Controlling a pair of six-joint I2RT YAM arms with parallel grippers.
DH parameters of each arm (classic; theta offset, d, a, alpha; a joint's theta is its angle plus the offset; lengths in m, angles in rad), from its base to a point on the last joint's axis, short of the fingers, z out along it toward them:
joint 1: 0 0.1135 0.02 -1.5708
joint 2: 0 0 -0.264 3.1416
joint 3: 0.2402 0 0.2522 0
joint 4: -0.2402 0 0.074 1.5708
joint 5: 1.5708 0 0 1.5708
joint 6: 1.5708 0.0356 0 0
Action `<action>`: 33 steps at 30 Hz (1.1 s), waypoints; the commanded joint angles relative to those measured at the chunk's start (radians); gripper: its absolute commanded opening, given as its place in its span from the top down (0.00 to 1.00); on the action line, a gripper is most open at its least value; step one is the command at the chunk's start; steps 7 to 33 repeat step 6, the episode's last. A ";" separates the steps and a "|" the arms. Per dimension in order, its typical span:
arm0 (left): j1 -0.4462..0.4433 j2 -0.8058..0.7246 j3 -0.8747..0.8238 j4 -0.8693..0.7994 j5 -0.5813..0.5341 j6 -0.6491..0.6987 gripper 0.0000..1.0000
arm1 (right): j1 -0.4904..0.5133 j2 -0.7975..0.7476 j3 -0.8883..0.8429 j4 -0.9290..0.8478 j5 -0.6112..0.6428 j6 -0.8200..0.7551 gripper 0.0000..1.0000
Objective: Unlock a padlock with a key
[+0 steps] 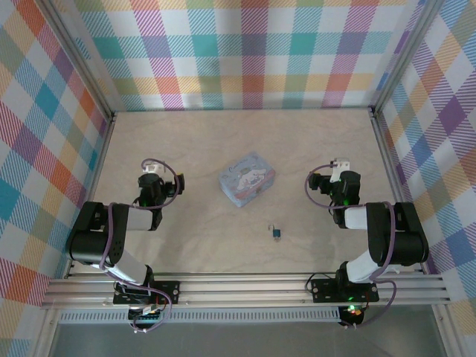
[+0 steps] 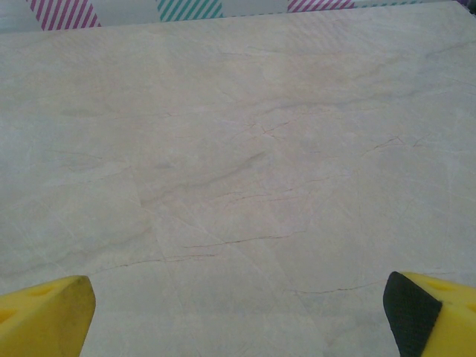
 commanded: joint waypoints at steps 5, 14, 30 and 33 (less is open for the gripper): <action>0.010 0.003 0.017 -0.004 0.016 -0.012 0.00 | 0.000 0.003 0.019 0.023 -0.021 0.006 0.00; 0.009 0.004 0.017 -0.004 0.016 -0.012 0.00 | -0.001 0.002 0.019 0.022 -0.021 0.006 0.00; 0.009 0.004 0.017 -0.004 0.016 -0.012 0.00 | -0.001 0.002 0.019 0.022 -0.021 0.006 0.00; 0.009 0.004 0.017 -0.004 0.016 -0.012 0.00 | -0.001 0.002 0.019 0.022 -0.021 0.006 0.00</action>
